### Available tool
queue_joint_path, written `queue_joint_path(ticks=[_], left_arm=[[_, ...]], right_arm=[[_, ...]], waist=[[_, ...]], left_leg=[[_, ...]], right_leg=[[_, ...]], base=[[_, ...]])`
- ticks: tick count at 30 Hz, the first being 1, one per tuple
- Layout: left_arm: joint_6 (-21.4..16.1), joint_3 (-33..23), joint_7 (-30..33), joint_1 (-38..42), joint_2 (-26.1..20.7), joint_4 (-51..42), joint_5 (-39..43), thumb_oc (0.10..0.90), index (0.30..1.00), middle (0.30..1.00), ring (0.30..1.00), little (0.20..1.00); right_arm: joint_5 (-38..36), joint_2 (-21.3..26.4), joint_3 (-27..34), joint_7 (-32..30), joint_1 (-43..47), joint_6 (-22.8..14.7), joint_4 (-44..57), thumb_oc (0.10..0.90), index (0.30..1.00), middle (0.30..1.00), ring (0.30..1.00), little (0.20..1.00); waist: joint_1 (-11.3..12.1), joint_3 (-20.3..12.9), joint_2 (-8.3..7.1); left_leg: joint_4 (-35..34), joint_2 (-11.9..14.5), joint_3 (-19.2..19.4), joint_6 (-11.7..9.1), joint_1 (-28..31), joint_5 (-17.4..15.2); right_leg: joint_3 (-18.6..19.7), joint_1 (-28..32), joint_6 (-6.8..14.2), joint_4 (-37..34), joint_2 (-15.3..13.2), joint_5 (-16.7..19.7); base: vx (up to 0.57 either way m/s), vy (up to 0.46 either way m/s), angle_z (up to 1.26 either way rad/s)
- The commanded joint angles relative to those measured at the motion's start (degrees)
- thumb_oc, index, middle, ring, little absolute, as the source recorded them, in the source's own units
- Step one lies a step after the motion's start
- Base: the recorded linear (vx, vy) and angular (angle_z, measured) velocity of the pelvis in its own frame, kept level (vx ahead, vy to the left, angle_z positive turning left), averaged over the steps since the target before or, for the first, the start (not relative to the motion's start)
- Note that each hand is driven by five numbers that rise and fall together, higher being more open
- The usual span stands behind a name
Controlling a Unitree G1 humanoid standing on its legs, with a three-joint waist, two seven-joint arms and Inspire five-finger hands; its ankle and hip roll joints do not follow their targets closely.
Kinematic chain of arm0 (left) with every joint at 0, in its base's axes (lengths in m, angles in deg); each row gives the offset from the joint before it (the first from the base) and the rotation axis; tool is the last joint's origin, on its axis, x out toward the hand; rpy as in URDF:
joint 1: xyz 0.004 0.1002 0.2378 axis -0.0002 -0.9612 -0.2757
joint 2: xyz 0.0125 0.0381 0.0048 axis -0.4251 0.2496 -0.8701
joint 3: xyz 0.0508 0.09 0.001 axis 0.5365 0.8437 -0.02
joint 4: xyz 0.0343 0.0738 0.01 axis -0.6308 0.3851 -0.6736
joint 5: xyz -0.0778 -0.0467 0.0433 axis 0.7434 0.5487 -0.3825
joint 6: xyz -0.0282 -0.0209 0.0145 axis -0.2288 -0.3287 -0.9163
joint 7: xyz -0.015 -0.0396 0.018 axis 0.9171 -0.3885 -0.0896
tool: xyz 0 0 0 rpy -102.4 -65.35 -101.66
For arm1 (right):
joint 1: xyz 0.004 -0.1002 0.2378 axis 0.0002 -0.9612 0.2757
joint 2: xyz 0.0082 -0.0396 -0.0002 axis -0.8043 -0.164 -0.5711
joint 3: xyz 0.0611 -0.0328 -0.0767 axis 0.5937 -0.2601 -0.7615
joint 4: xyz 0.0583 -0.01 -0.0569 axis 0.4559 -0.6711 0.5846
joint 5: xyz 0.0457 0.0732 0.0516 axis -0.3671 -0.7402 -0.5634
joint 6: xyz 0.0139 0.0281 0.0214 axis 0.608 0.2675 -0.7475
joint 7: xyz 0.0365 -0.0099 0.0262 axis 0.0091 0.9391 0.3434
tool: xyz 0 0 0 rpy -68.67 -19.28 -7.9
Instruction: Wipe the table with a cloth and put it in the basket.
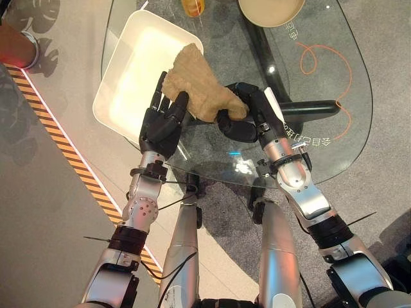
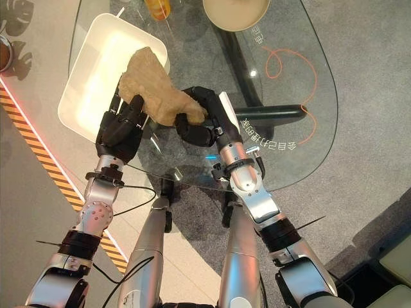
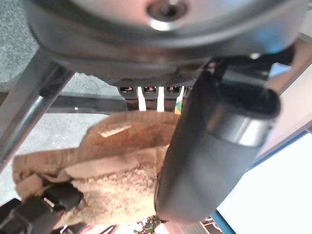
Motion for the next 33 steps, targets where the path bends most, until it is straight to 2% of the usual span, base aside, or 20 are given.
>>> queue_joint_path(ticks=[1,19,33], left_arm=[[-3.05,-0.52,-4.56,2.22,-1.46,-9.12,1.13,0.8,0.9,0.9,0.9,0.9],[-1.89,-0.2,-6.42,3.19,-0.46,-9.78,0.78,0.8,0.9,0.9,0.9,0.9],[0.66,0.22,-9.84,3.8,-0.66,-10.62,0.42,0.8,0.9,0.9,0.9,0.9]], right_arm=[[-1.53,-2.65,-0.72,2.87,5.83,-6.54,14.29,0.1,0.3,0.3,0.3,0.2],[-1.58,-3.19,-3.31,5.21,6.96,-3.11,13.49,0.1,0.3,0.3,0.3,0.2],[-1.14,-3.38,-2.36,0.66,6.26,-1.06,11.78,0.1,0.3,0.3,0.3,0.2]], waist=[[-0.17,-1.55,-0.78],[0.04,-1.55,-0.8],[-0.29,-1.55,-0.76]], left_leg=[[5.1,-4.43,6.48,6.72,1.54,-6.09],[4.7,-4.73,6.35,6.65,1.56,-5.85],[4.71,-4.79,6.5,6.7,1.76,-5.96]], right_leg=[[0.54,4.15,-0.14,-7.3,3.62,5.07],[0.43,3.94,-0.06,-7.44,3.64,5.23],[0.68,3.96,-0.02,-7.42,3.71,5.34]], base=[[0.0,0.0,0.0],[0.0,0.0,0.0],[0.0,0.0,0.0]])
